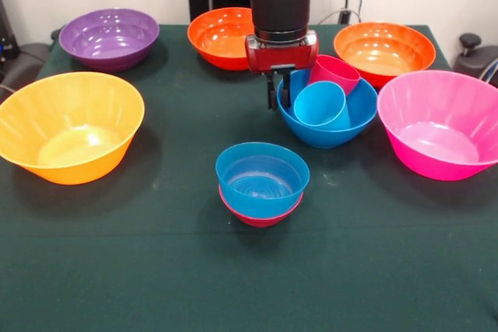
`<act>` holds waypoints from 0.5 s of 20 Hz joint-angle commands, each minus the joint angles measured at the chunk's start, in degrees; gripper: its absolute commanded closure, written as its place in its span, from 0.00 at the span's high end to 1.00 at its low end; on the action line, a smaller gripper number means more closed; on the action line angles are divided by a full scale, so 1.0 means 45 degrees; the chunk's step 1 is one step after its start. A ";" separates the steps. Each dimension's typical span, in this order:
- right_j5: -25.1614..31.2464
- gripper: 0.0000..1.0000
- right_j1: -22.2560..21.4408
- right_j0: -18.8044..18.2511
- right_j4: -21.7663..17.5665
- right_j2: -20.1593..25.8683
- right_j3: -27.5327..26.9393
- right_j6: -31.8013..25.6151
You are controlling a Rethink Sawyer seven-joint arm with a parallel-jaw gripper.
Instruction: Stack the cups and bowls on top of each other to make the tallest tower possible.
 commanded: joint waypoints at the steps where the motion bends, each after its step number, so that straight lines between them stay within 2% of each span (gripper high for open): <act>1: 0.0175 0.00 0.0655 -0.0238 -0.0226 0.0674 -0.0543 0.0729; 5: 0.0270 0.00 0.0308 -0.0635 -0.0207 0.0863 -0.0168 0.0702; 10: 0.1607 0.00 -0.1403 -0.1675 0.0084 0.1711 0.0989 0.0110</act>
